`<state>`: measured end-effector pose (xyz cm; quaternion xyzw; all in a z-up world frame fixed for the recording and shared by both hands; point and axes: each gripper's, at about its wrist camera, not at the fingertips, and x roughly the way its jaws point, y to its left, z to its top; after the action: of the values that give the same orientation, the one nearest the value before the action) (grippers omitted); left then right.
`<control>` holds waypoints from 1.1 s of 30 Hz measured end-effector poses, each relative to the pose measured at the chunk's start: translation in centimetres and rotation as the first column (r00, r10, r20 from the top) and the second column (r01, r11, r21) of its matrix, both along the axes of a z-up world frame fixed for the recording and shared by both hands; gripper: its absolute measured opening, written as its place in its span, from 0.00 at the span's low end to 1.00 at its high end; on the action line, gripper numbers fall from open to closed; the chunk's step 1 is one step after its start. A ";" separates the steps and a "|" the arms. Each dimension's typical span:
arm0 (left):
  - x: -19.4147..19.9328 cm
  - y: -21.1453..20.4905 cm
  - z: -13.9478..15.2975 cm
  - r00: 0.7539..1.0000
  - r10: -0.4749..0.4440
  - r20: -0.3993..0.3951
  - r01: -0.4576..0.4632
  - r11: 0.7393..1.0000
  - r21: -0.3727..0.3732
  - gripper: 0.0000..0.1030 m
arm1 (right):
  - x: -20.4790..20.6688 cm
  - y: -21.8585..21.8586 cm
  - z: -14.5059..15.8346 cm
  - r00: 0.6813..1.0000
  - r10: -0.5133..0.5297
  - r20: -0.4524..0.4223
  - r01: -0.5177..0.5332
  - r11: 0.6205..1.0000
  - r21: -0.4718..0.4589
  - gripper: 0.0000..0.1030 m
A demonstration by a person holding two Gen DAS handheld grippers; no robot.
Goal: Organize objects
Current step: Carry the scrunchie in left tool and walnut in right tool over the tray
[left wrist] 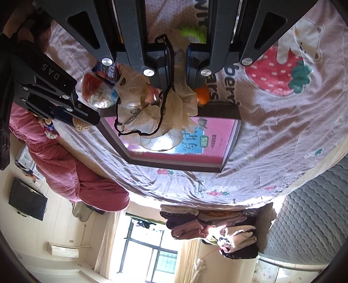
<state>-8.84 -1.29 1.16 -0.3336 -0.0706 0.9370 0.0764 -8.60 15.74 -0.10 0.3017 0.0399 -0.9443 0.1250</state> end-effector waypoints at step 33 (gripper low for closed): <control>-15.4 -0.4 -4.6 0.963 0.026 0.267 0.000 0.995 -0.099 0.14 | -12.2 -0.4 -5.5 0.957 -0.087 0.276 0.057 0.992 0.116 0.34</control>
<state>-24.22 -1.69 -3.46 -0.4600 -0.0364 0.8861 0.0437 -20.76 15.33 -5.60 0.4401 0.0609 -0.8924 0.0785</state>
